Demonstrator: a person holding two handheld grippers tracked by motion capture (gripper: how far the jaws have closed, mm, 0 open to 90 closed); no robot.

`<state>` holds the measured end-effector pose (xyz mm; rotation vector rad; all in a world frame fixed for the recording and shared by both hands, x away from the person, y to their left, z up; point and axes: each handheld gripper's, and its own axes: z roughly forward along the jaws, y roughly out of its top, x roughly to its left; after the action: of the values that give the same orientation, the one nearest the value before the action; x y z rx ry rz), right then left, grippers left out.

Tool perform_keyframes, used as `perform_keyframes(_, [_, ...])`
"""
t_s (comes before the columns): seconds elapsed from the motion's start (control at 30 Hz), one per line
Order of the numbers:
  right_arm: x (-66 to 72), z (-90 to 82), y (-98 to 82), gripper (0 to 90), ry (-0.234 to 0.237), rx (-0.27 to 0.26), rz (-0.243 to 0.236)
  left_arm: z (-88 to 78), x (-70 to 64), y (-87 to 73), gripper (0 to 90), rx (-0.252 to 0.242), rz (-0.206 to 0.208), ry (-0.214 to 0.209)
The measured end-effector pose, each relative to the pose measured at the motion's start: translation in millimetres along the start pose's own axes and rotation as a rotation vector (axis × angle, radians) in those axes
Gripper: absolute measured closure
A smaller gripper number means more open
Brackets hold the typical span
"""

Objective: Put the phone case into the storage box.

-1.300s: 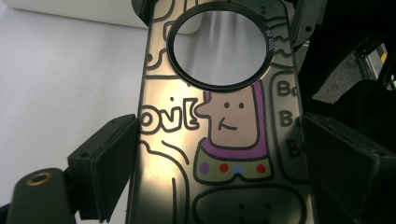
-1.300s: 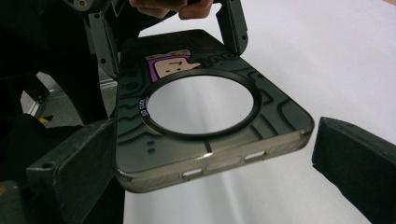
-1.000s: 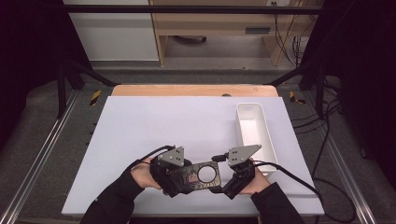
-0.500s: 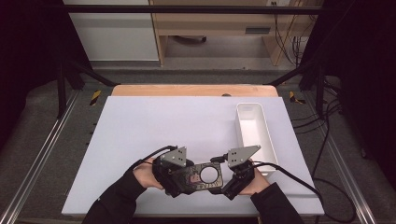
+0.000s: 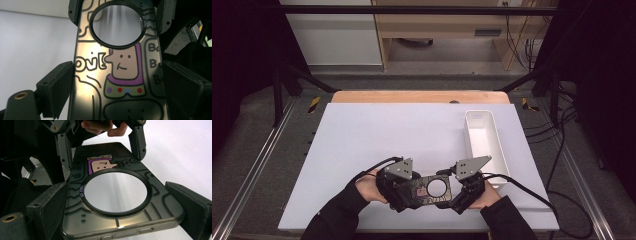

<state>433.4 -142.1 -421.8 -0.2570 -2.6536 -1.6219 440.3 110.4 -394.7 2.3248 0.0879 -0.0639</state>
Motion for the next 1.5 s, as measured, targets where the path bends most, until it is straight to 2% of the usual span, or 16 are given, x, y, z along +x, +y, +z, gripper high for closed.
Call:
perform_keyframes(0.93, [1.7, -2.4, 1.1, 10.7, 0.018, -0.006, -0.008, 4.3, 2.0, -5.8, 11.4, -0.003, 0.017, -0.026])
perform_keyframes(1.5, [2.7, -3.5, 2.0, 11.9, 0.026, -0.005, 0.003, 5.5, 2.6, -6.5, 10.7, -0.002, 0.028, -0.029])
